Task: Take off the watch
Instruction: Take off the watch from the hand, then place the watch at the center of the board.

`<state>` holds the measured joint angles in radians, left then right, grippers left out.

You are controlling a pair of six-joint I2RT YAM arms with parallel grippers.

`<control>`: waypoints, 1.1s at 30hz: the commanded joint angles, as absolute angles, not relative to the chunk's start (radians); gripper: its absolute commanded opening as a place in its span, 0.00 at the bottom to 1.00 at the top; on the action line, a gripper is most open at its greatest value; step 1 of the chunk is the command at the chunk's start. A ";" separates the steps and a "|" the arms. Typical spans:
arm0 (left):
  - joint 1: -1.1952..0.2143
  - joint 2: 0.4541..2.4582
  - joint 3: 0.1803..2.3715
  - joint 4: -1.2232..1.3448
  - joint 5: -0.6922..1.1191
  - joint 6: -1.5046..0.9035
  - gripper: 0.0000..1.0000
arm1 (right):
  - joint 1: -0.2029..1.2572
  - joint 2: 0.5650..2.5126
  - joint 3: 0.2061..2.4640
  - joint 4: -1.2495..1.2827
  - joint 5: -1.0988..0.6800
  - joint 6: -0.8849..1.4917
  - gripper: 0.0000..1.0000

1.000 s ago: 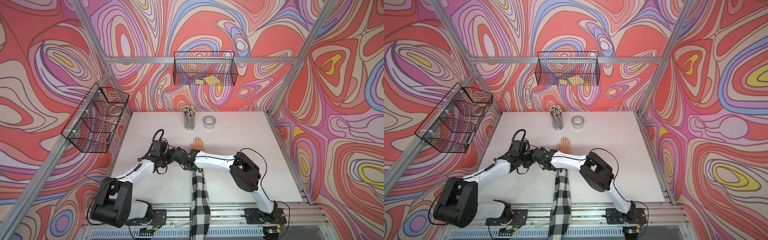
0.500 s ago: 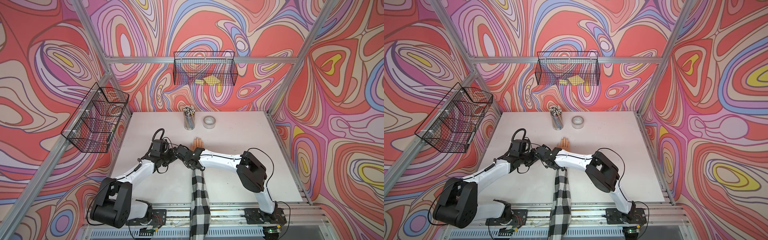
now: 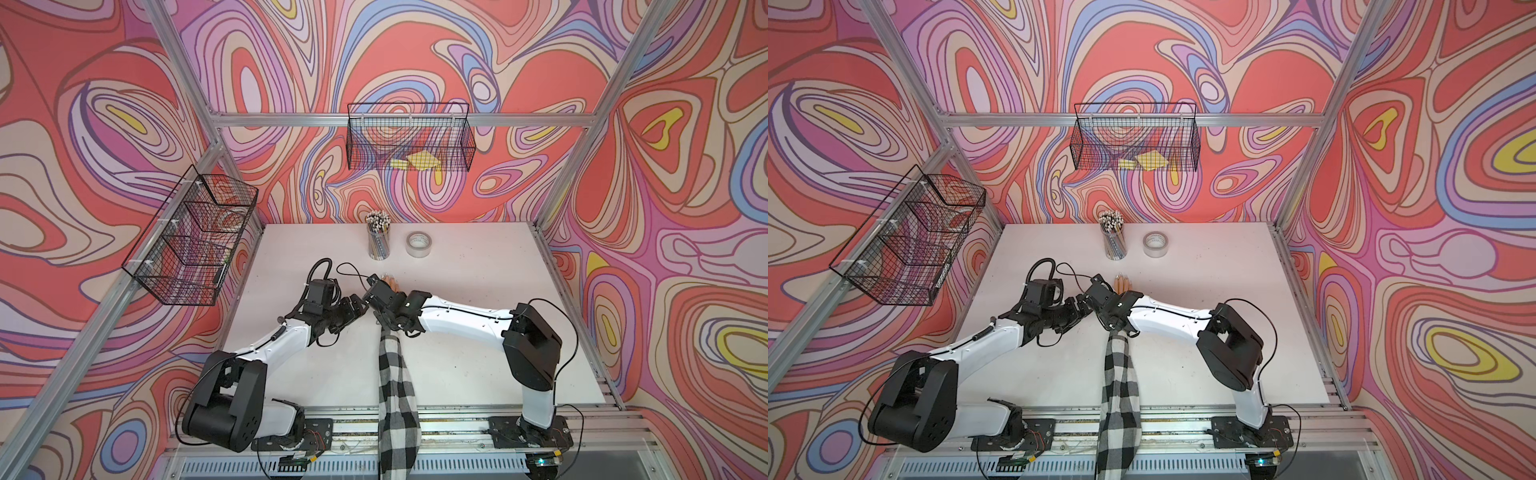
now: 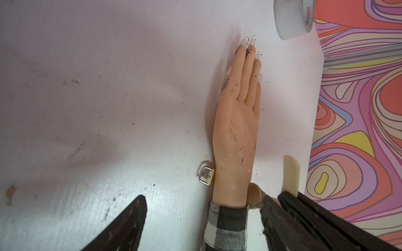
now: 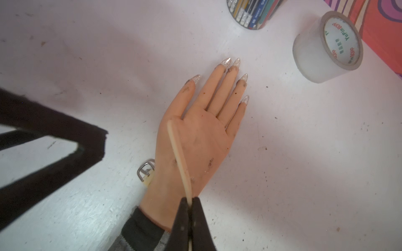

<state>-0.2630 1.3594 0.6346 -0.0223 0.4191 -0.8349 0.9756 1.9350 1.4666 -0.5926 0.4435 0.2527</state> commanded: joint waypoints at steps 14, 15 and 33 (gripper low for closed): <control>-0.266 1.350 0.702 -0.087 0.400 -0.766 0.86 | 0.832 1.573 1.248 -0.614 0.590 0.673 0.00; -0.267 1.351 0.709 -0.097 0.397 -0.758 0.87 | 0.825 1.552 1.238 -0.629 0.599 0.692 0.00; -0.266 1.325 0.781 -0.209 0.380 -0.686 0.89 | 0.782 1.210 1.127 -1.151 0.653 0.974 0.00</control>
<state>-0.2630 1.3476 0.7506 -0.1734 0.3885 -0.7059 0.7856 1.2247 1.1458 -0.9985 0.6308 0.9047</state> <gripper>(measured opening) 0.893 0.049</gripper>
